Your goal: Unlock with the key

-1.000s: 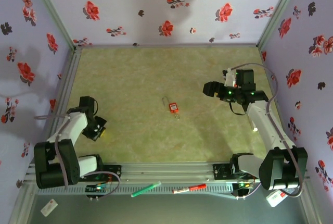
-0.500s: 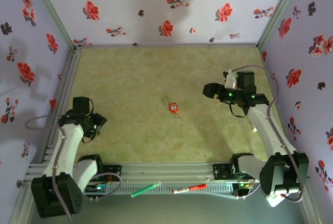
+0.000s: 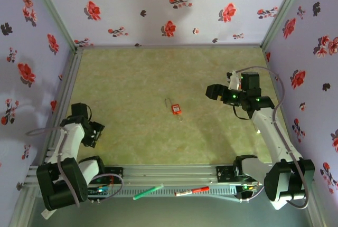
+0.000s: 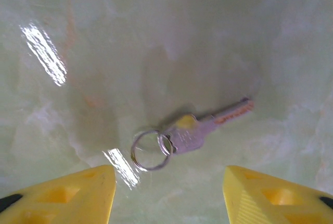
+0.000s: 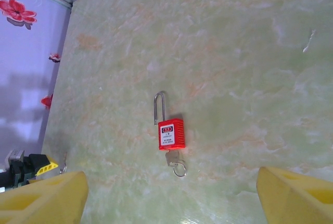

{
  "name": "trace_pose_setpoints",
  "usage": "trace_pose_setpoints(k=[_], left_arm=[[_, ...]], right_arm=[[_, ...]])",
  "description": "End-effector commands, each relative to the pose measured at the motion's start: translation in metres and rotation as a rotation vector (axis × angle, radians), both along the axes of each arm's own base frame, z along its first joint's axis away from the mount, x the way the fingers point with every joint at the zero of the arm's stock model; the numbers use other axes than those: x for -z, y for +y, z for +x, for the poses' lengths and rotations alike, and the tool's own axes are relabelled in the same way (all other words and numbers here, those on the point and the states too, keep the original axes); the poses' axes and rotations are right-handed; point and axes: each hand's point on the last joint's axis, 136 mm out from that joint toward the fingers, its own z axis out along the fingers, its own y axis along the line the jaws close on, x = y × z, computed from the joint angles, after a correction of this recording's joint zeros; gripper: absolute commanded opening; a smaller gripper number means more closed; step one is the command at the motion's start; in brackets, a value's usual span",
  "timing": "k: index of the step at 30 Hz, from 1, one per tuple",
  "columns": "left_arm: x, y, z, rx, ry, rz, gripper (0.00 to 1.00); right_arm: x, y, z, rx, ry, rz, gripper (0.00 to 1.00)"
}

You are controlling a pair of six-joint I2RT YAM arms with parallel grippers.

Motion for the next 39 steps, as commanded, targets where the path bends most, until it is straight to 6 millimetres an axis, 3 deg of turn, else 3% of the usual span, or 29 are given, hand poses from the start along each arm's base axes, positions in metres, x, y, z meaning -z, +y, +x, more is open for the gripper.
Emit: trace_pose_setpoints(k=[1, 10, 20, 27, 31, 34, 39], left_arm=[[0.008, 0.000, -0.001, -0.029, 0.005, -0.018, 0.54], [0.022, 0.000, 0.011, -0.023, 0.010, -0.039, 0.41], [0.029, 0.002, 0.012, 0.016, 0.033, -0.026, 0.08], [0.020, -0.010, 0.023, 0.070, -0.023, -0.060, 0.02], [-0.009, -0.044, 0.058, 0.191, -0.164, -0.086, 0.00], [-0.042, -0.085, 0.088, 0.306, -0.298, -0.127, 0.00], [-0.095, -0.161, 0.121, 0.504, -0.445, -0.179, 0.00]], right_arm=[[0.003, 0.004, -0.007, -0.025, 0.012, 0.009, 0.85], [0.004, 0.004, -0.007, -0.020, 0.016, 0.006, 0.85], [0.003, 0.003, -0.005, -0.013, 0.012, 0.004, 0.85], [-0.001, 0.006, -0.003, -0.013, 0.008, 0.018, 0.85], [-0.005, 0.012, -0.002, -0.005, 0.003, 0.046, 0.86], [-0.006, 0.020, 0.000, 0.002, 0.010, 0.078, 0.86], [0.003, 0.033, 0.009, 0.065, 0.052, 0.126, 0.86]])
